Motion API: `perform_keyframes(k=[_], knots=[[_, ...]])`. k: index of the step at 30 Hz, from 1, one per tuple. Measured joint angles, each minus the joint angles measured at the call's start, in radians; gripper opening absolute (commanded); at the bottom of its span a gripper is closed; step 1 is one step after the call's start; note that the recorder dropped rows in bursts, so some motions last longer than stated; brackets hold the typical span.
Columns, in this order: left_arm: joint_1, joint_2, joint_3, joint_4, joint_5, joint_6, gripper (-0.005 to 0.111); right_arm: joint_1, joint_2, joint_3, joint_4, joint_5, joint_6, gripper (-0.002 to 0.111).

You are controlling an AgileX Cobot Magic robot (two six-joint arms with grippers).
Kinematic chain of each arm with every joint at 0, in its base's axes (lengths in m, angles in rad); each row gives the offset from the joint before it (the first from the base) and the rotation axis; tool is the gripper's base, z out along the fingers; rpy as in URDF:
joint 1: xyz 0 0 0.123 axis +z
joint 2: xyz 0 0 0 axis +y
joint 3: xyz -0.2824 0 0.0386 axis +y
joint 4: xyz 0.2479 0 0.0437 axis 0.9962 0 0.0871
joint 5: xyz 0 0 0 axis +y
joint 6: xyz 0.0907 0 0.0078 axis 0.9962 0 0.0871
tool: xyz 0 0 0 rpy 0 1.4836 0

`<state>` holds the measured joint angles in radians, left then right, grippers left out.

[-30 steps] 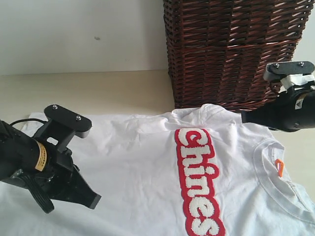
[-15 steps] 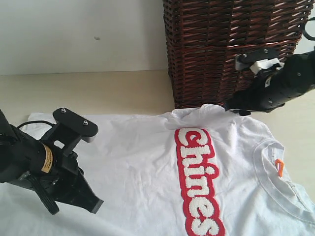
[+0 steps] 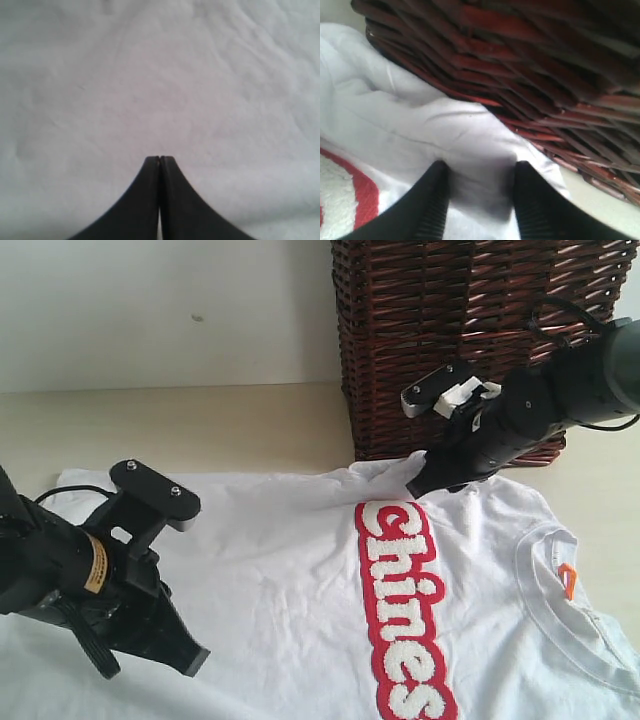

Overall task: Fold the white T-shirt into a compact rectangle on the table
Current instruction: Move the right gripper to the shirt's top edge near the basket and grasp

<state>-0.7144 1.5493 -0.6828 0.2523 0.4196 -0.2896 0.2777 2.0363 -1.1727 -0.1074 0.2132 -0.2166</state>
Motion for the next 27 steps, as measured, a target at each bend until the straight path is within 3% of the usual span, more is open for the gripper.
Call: perform_keyframes(k=[2, 17, 27], knots=[[0.0, 0.0, 0.004, 0.0, -0.001, 0.0, 0.0, 0.0, 0.005, -0.002, 0.0, 0.002, -0.002, 0.0], [0.0, 0.027, 0.006, 0.0, -0.06, 0.005, 0.0, 0.004, -0.127, -0.003, 0.004, 0.134, -0.058, 0.0], [0.0, 0.079, 0.006, 0.019, -0.1, 0.005, 0.0, 0.103, -0.17, 0.068, 0.004, 0.257, -0.341, 0.0]])
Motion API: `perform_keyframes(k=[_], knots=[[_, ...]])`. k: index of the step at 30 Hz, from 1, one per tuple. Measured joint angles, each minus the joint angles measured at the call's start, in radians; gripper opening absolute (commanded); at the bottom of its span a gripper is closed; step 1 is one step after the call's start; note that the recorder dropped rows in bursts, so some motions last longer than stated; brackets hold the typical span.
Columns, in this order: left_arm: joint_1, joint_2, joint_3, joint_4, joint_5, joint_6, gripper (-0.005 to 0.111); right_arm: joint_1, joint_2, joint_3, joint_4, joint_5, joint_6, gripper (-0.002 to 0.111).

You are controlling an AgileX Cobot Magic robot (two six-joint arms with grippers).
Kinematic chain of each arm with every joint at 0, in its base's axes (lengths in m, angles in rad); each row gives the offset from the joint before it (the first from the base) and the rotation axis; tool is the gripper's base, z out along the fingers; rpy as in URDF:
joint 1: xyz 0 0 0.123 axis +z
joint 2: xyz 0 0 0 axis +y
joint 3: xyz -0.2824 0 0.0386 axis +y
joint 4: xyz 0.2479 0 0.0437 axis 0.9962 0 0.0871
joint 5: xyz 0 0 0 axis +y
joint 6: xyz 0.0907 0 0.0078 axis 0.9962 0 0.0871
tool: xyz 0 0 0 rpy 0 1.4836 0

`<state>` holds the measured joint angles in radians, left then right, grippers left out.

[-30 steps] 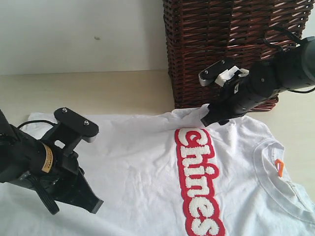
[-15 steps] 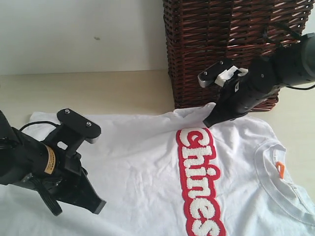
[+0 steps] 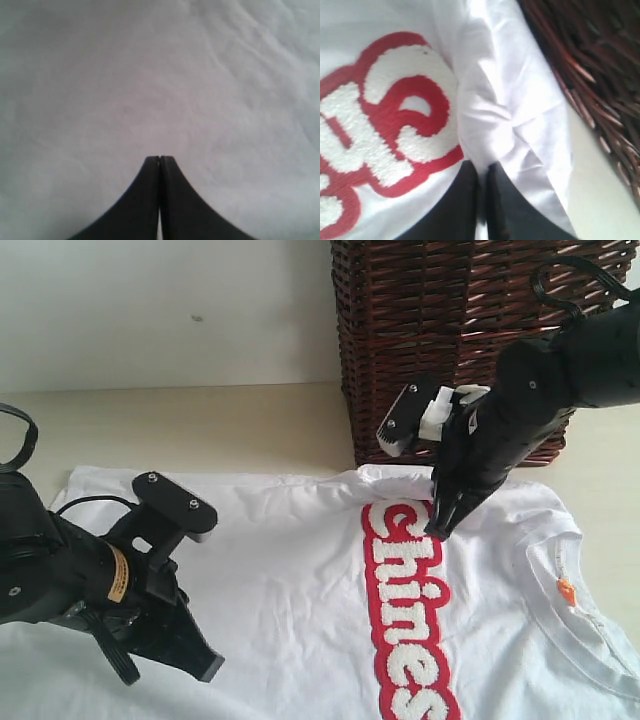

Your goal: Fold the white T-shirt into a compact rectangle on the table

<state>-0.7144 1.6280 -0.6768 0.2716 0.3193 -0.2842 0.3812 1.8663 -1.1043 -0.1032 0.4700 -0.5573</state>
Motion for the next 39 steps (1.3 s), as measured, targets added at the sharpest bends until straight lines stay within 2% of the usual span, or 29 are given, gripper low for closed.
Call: perform_keyframes(k=[7, 9, 12, 17, 19, 24, 26, 28, 30, 34, 35, 37, 38, 39], knots=[[0.0, 0.002, 0.0, 0.008, -0.052, 0.002, 0.0, 0.063, 0.0, 0.006, 0.001, 0.155, -0.096, 0.001], [0.0, 0.002, 0.0, 0.013, -0.059, 0.002, 0.0, 0.07, 0.0, 0.006, 0.028, 0.201, -0.102, 0.006], [0.0, 0.002, 0.0, 0.016, -0.063, 0.002, 0.0, 0.07, 0.0, 0.006, 0.059, 0.233, -0.105, 0.02], [0.0, 0.002, 0.0, 0.016, -0.063, 0.002, 0.0, 0.07, 0.0, 0.006, 0.091, 0.173, -0.102, 0.04], [0.0, 0.002, 0.0, 0.016, -0.061, 0.002, 0.0, 0.071, 0.0, 0.006, 0.103, 0.153, -0.099, 0.044], [0.0, 0.002, 0.0, 0.016, -0.053, 0.002, 0.0, 0.071, 0.0, 0.006, 0.109, 0.148, -0.071, 0.045], [0.0, 0.002, 0.0, 0.016, -0.053, 0.002, 0.0, 0.071, 0.0, -0.004, 0.025, 0.156, 0.05, 0.045], [0.0, 0.002, 0.0, 0.016, -0.053, 0.002, 0.0, 0.071, -0.03, -0.041, -0.201, 0.156, 0.348, 0.045], [0.0, 0.002, 0.0, 0.016, -0.05, 0.002, 0.0, 0.071, -0.067, -0.055, -0.305, 0.137, 0.532, 0.045], [0.0, 0.002, 0.0, 0.016, -0.046, 0.002, 0.0, 0.071, -0.08, -0.057, -0.326, 0.118, 0.625, 0.044], [0.0, 0.002, 0.0, 0.016, -0.046, 0.002, 0.0, 0.071, -0.08, -0.057, -0.326, 0.108, 0.63, 0.038], [0.0, 0.002, 0.0, 0.016, -0.046, 0.002, 0.0, 0.05, -0.067, -0.057, -0.396, 0.005, 0.772, 0.022], [0.0, 0.002, 0.0, 0.016, -0.046, 0.002, 0.0, 0.031, -0.046, -0.059, -0.436, -0.021, 0.849, 0.018], [0.0, 0.002, 0.0, 0.016, -0.046, 0.002, 0.0, 0.011, -0.013, -0.059, -0.455, -0.023, 0.893, 0.021]])
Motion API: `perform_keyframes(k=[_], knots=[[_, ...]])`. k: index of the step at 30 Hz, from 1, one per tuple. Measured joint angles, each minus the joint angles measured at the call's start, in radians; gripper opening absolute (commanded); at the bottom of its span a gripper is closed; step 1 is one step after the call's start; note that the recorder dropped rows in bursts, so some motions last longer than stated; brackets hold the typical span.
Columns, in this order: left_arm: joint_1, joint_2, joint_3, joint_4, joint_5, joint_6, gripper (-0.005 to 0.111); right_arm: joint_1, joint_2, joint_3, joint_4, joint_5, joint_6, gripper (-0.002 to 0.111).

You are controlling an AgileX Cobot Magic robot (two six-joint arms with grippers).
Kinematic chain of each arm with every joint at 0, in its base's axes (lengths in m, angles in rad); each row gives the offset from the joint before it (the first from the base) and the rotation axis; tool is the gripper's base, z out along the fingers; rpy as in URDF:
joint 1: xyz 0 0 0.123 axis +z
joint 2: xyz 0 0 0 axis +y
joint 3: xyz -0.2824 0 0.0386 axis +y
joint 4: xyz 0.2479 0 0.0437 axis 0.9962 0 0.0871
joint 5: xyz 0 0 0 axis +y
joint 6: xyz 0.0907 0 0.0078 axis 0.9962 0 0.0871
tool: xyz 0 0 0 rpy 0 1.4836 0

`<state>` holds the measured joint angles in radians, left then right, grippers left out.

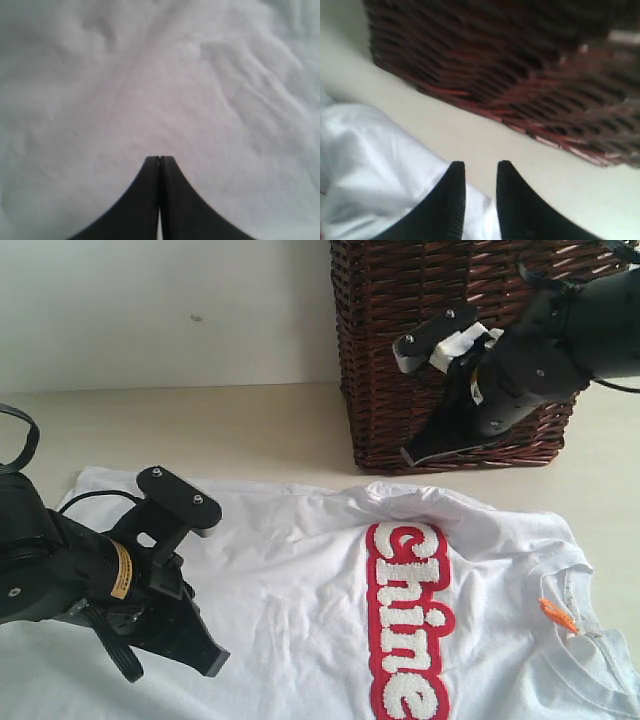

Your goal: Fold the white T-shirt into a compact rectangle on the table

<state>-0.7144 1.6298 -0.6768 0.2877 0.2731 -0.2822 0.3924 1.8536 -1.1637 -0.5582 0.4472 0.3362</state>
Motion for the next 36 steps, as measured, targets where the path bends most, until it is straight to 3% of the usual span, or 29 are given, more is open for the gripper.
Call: perform_keyframes(k=[3, 5, 12, 15, 19, 36], knots=[[0.0, 0.0, 0.0, 0.0, 0.0, 0.0, 0.0, -0.026, 0.139, 0.0, -0.014, 0.037, 0.025, 0.037], [0.0, 0.0, 0.0, 0.002, 0.0, 0.0, 0.0, -0.026, 0.191, 0.002, -0.003, 0.037, 0.02, 0.042], [0.0, 0.0, 0.0, 0.002, 0.0, 0.0, 0.0, -0.026, 0.201, -0.004, 0.202, 0.025, -0.227, 0.042], [0.0, 0.0, 0.0, 0.004, 0.0, 0.0, 0.0, -0.026, 0.199, -0.004, 0.296, 0.012, -0.336, 0.031], [0.0, 0.0, 0.0, 0.007, 0.0, 0.0, 0.0, -0.026, 0.201, -0.004, 0.348, 0.006, -0.382, 0.0], [0.0, 0.0, 0.0, 0.009, -0.004, 0.0, 0.0, 0.003, -0.048, 0.001, 0.254, 0.017, -0.497, 0.0]])
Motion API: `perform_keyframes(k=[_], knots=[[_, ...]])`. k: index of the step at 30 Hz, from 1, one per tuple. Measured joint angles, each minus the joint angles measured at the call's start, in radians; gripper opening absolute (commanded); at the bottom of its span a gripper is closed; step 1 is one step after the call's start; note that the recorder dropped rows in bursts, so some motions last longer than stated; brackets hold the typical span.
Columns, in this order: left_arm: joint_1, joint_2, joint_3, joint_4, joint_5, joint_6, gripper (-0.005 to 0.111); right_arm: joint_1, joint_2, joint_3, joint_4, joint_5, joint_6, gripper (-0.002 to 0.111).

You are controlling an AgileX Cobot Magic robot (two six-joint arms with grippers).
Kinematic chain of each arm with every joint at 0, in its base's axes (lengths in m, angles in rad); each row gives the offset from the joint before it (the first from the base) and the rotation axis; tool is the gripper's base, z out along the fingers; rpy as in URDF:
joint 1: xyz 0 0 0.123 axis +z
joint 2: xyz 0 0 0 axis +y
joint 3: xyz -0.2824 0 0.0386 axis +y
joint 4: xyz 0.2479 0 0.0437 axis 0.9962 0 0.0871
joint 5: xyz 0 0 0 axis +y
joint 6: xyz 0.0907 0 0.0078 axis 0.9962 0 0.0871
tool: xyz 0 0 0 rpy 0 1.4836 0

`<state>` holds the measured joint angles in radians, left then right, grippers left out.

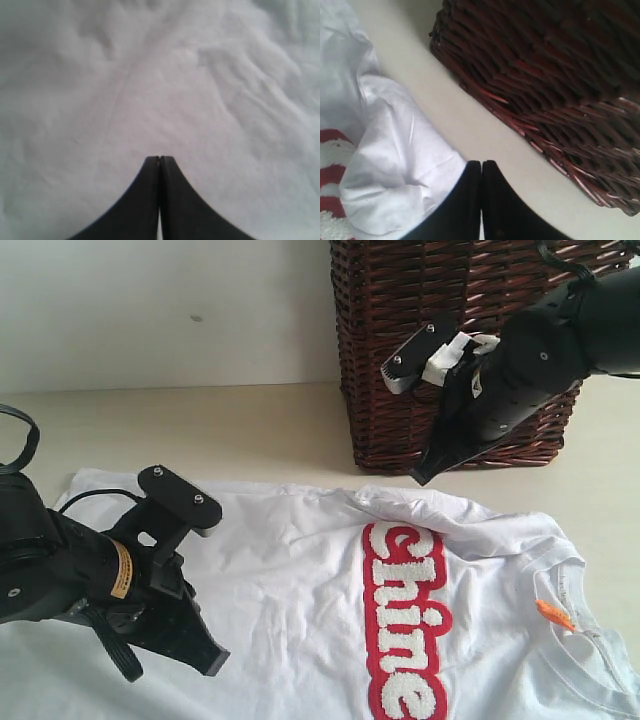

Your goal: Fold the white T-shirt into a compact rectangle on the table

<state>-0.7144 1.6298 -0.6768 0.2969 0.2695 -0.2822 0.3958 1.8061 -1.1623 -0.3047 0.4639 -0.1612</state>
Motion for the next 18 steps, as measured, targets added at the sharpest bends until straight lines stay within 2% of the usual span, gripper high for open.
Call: perform_keyframes(k=[3, 5, 11, 13, 16, 17, 18], knots=[[0.0, 0.0, 0.0, 0.0, -0.004, 0.0, 0.0, 0.011, -0.01, 0.0, -0.007, 0.0, -0.004, 0.0], [0.0, 0.0, 0.0, 0.0, -0.006, 0.0, 0.0, 0.017, -0.008, 0.0, 0.006, 0.002, -0.004, 0.004], [0.0, 0.0, 0.0, 0.0, -0.006, 0.0, 0.0, 0.022, 0.082, 0.0, 0.067, 0.036, 0.023, 0.037], [0.0, 0.0, 0.0, 0.002, -0.006, 0.0, 0.0, 0.022, 0.126, 0.0, 0.067, 0.034, 0.05, 0.042], [0.0, 0.0, 0.0, 0.002, -0.006, 0.0, 0.0, 0.022, 0.203, 0.0, 0.069, -0.005, 0.095, 0.04], [0.0, 0.0, 0.0, 0.002, -0.006, 0.0, 0.0, 0.022, 0.214, 0.0, 0.069, -0.011, 0.097, 0.034], [0.0, 0.0, 0.0, 0.002, -0.006, 0.0, 0.0, 0.022, 0.228, 0.0, 0.069, -0.023, 0.099, 0.021]])
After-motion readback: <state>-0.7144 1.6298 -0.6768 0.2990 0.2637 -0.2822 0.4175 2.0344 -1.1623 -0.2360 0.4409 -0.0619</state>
